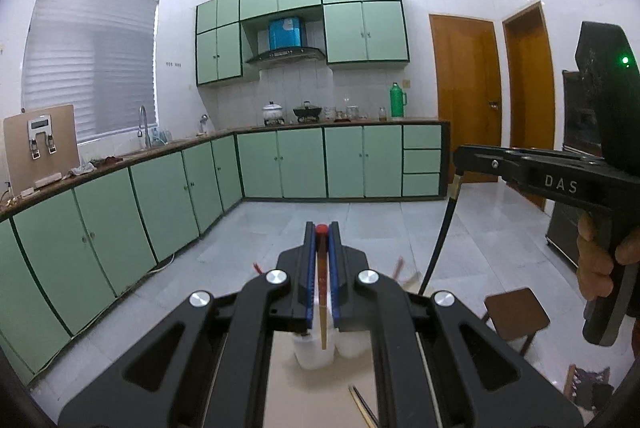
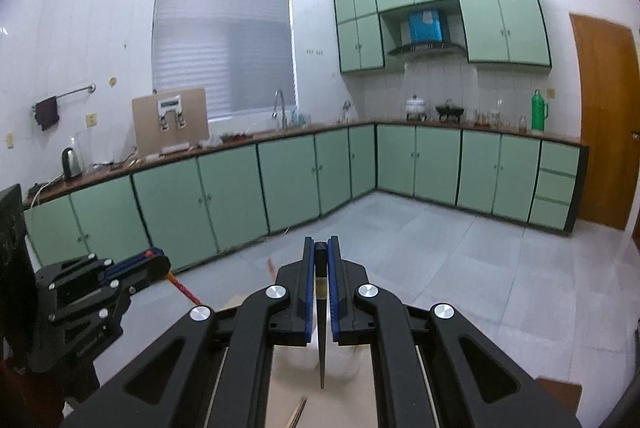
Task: Organize utensils
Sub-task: 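Lift both chopsticks and lower them upright into the white holder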
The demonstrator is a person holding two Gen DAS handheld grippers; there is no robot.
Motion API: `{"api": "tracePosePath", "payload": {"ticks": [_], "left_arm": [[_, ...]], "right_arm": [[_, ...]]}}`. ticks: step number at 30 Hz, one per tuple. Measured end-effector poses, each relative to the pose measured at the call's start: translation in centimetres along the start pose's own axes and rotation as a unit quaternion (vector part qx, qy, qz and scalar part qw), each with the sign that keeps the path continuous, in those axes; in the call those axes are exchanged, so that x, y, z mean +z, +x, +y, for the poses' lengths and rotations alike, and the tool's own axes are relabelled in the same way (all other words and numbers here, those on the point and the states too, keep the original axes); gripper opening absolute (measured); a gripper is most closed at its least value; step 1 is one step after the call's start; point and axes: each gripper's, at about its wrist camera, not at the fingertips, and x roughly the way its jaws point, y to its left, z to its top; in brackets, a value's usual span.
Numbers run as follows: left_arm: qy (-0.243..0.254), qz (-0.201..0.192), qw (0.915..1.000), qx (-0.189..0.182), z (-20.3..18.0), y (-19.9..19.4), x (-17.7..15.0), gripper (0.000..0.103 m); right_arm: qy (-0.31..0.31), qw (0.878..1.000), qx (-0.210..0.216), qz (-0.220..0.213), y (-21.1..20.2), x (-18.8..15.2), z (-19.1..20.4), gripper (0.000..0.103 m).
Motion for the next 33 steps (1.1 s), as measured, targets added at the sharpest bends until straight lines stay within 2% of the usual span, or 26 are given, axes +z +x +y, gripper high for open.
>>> {"api": "tracePosePath", "payload": {"ticks": [7,15,24,33], "left_arm": [[-0.006,-0.001,1.0000,0.001,0.5,5.9,1.3,0.005],[-0.022,0.034,0.9992,-0.005,1.2,11.8,-1.4,0.005],[-0.029,0.069,0.9972,-0.009,2.2,15.7,-4.4,0.005],[-0.031,0.103,0.9940,-0.019,2.9,17.3,-6.9,0.005]], "right_arm": [[0.009,1.000,-0.016,0.000,5.4,0.8,-1.3,0.006],[0.019,0.999,-0.027,0.044,11.3,-2.3,-3.0,0.006],[0.022,0.996,-0.028,0.076,13.7,-5.1,-3.9,0.006],[0.028,0.994,-0.025,0.105,14.9,-7.1,-4.3,0.006]]}}
